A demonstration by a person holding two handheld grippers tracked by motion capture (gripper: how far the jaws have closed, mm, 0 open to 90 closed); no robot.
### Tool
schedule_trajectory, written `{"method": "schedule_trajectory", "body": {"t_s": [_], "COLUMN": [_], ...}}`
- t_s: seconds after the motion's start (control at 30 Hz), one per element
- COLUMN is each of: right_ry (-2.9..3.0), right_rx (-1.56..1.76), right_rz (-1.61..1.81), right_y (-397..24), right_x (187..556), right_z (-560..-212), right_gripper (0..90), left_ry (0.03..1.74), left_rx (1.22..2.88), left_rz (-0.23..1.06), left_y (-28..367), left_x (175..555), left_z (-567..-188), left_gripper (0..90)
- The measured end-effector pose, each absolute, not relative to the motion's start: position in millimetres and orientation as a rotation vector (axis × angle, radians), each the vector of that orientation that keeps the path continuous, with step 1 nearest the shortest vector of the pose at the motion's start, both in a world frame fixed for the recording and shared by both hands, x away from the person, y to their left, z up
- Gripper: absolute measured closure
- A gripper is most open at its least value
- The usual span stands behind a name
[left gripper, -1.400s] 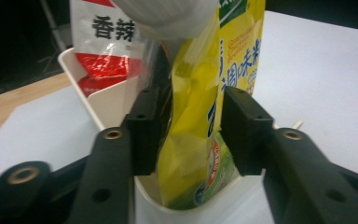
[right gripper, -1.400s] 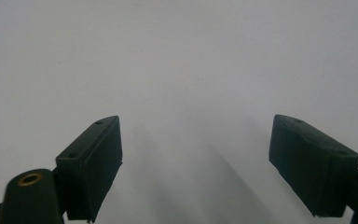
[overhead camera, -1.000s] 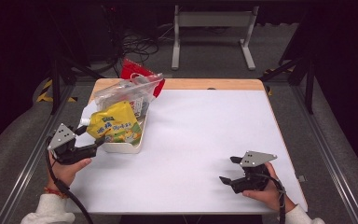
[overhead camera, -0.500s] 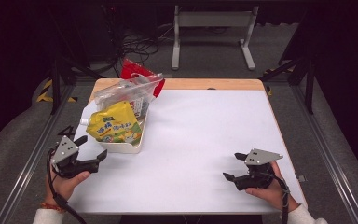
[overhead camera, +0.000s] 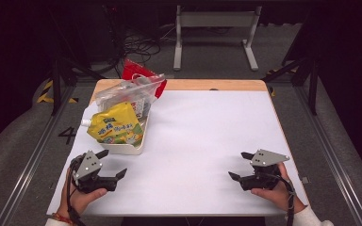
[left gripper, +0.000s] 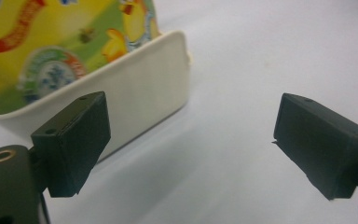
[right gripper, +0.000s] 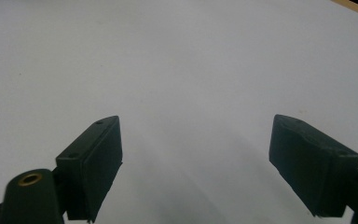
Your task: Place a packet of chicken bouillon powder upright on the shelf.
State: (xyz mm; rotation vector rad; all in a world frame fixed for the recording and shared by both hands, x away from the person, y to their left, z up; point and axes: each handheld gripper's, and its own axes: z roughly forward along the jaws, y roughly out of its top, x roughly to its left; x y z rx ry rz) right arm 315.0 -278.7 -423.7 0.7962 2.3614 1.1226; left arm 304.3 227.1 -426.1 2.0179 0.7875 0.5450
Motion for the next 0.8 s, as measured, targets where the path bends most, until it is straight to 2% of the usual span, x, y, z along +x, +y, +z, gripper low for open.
{"method": "schedule_trajectory", "body": {"t_s": [0.43, 0.6, 0.8], "right_ry": [2.333, 2.321, 2.304], "right_rx": [0.815, 0.821, 0.828], "right_rz": [1.104, 1.093, 1.068], "right_y": [-286.5, -290.0, -295.0], "right_x": [308.9, 305.3, 300.2], "right_z": [-422.8, -422.3, -422.6], "right_gripper": [17.4, 17.3, 16.9], "left_ry": [0.662, 0.623, 0.592], "left_rx": [2.083, 2.077, 2.084], "left_rz": [0.434, 0.438, 0.363], "left_y": [185.4, 172.8, 157.5], "left_x": [295.5, 294.7, 298.8], "left_z": [-435.4, -433.9, -437.2], "left_gripper": [11.4, 11.3, 11.1]}}
